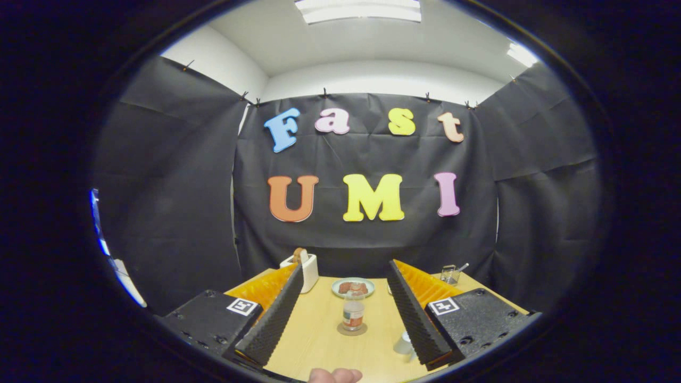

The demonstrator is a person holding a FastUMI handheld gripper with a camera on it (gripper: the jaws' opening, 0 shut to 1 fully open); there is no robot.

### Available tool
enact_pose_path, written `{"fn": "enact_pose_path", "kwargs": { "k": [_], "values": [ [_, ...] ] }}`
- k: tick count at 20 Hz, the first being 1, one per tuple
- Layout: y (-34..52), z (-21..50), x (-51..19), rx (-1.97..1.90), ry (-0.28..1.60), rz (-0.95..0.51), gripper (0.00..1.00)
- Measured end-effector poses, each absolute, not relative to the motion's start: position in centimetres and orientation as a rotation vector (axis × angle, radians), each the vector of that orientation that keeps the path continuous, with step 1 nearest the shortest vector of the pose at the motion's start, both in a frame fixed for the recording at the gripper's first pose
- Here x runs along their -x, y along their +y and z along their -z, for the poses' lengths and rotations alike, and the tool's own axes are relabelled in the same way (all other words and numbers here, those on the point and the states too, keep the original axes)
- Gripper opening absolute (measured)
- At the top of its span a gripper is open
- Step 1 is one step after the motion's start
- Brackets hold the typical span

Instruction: Take the bottle from table, then pour the juice into the cup, finally place the bottle on the coaster

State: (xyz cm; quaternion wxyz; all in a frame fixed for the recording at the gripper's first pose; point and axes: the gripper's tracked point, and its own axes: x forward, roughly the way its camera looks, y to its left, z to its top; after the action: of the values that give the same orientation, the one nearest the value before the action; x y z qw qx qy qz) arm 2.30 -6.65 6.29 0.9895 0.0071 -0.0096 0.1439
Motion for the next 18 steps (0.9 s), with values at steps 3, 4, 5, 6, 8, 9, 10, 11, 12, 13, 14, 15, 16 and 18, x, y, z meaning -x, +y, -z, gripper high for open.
{"fn": "enact_pose_path", "kwargs": {
  "k": [3,4,5,6,8,9,10,11,12,13,14,15,16,18],
  "values": [
    [-7.3,-6.2,-2.8,-0.019,0.006,-0.269,1.00],
    [-7.2,-6.5,-2.8,-0.027,0.004,-0.270,1.00],
    [-7.3,-6.8,-3.0,-0.029,-0.001,-0.266,1.00],
    [-7.5,-7.0,-3.1,-0.027,-0.005,-0.259,1.00],
    [-8.0,-7.2,-3.4,-0.025,-0.015,-0.241,1.00],
    [-8.0,-7.1,-3.7,-0.026,-0.014,-0.234,1.00],
    [-8.0,-6.8,-4.1,-0.025,-0.007,-0.229,1.00],
    [-8.0,-6.5,-4.4,-0.024,0.003,-0.223,1.00],
    [-8.0,-6.3,-4.5,-0.019,0.009,-0.218,1.00],
    [-7.8,-6.2,-4.5,-0.014,0.013,-0.216,1.00],
    [-7.5,-6.3,-4.5,-0.013,0.012,-0.218,1.00],
    [-7.3,-6.3,-4.5,-0.016,0.009,-0.222,1.00],
    [-7.1,-6.3,-4.5,-0.020,0.011,-0.227,1.00],
    [-6.7,-6.6,-4.4,-0.015,0.009,-0.233,1.00]
  ]
}}
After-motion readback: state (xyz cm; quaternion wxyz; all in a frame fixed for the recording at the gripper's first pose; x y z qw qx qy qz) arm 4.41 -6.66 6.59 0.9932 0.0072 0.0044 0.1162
